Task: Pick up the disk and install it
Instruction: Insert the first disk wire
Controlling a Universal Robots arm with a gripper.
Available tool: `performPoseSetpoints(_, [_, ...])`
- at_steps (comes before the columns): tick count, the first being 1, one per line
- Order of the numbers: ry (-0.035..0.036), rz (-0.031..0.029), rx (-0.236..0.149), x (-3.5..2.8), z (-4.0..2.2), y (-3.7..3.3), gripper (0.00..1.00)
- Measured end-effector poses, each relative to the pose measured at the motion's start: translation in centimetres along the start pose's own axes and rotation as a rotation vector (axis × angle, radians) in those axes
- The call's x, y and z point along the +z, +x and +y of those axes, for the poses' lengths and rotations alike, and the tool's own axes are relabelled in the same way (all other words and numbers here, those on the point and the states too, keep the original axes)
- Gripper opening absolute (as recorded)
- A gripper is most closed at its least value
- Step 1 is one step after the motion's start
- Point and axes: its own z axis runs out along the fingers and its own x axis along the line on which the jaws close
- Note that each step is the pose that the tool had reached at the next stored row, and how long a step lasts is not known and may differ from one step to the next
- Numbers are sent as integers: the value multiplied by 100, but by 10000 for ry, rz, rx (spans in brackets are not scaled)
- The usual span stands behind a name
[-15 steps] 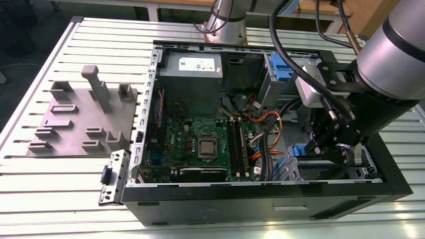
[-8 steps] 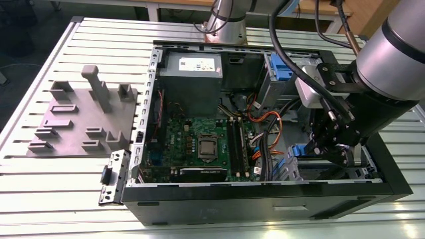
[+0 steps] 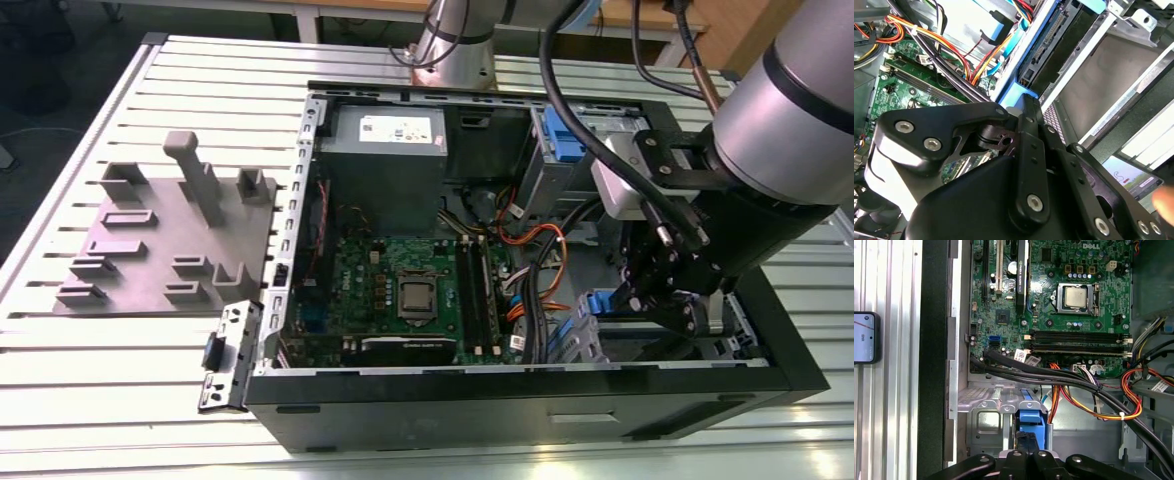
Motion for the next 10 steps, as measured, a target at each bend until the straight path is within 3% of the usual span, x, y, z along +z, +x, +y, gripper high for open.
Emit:
performPoseSetpoints(5, [0,-6,0,-5,0,0,11])
performPoseSetpoints(10, [0,-1,1,-50,0,-1,11])
